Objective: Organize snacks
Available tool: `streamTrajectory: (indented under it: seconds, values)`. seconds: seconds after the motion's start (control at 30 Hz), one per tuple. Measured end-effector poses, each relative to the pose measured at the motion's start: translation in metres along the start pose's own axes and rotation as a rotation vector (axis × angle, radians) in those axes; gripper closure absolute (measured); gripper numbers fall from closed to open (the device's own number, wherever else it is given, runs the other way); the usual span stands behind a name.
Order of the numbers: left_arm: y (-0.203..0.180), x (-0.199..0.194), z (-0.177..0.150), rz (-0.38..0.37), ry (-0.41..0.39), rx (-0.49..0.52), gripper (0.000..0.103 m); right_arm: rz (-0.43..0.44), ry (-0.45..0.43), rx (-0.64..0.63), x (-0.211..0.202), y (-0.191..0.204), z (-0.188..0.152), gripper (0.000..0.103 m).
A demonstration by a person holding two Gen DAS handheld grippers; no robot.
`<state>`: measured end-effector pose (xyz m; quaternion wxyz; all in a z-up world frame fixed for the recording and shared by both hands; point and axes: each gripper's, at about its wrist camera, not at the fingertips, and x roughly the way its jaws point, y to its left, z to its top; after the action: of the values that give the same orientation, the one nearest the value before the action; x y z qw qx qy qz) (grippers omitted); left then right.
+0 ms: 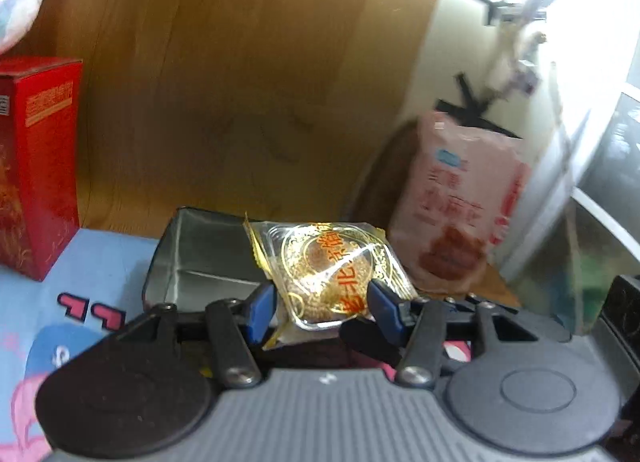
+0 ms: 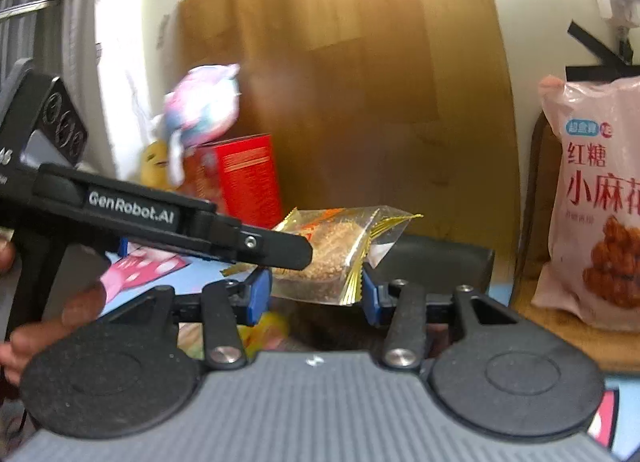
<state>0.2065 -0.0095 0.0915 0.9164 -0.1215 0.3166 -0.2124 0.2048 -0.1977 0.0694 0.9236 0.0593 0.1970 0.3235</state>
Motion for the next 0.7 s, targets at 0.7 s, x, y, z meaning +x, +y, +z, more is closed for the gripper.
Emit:
streamTrajectory:
  seconds: [0.7]
  values:
    - [0.066, 0.015, -0.011, 0.198, 0.036, -0.079, 0.047, -0.205, 0.065, 0.118, -0.01, -0.024, -0.045, 0.058]
